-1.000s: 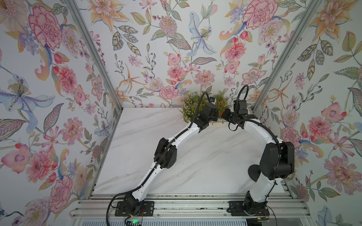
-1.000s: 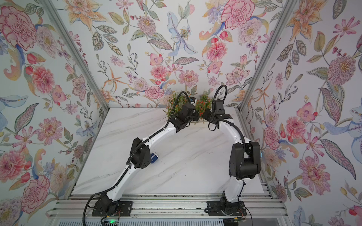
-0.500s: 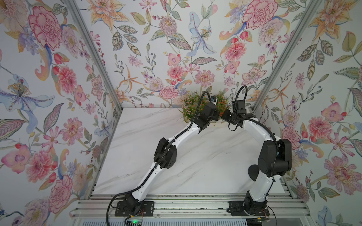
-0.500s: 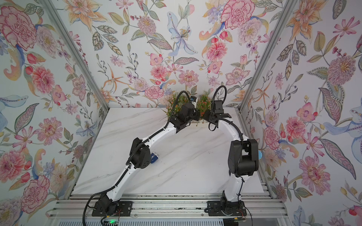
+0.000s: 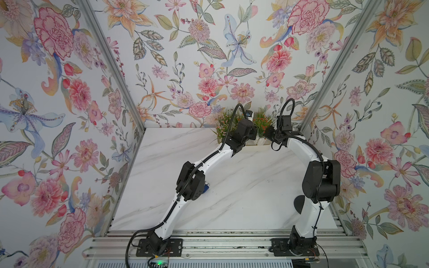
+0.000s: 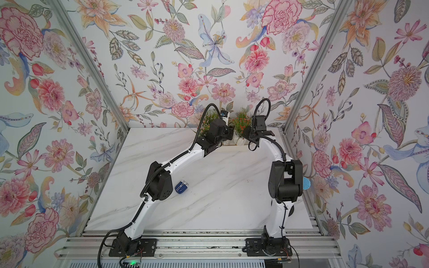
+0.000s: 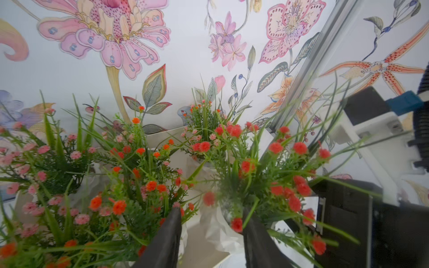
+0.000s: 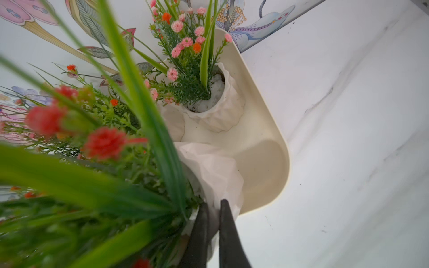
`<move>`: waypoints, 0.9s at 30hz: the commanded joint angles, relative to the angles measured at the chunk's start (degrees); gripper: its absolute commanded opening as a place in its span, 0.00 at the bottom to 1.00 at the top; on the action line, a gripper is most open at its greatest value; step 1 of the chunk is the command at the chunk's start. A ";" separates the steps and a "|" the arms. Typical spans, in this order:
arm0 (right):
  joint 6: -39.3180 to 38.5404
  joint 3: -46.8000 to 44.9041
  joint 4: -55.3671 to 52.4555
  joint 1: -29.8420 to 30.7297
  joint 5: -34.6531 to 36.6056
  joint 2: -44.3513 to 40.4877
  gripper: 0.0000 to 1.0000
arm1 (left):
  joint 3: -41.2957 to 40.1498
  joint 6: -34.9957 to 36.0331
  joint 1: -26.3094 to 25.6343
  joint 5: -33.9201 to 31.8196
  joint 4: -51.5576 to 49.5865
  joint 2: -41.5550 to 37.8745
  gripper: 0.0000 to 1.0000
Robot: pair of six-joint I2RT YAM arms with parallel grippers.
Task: Put the potted gypsophila into the storage box
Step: Place the baby's breath potted plant at the storage box.
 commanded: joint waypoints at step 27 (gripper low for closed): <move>-2.35 18.45 -2.92 -1.92 -2.80 13.71 0.08 | -15.70 -0.83 5.61 -7.63 6.42 -13.39 0.45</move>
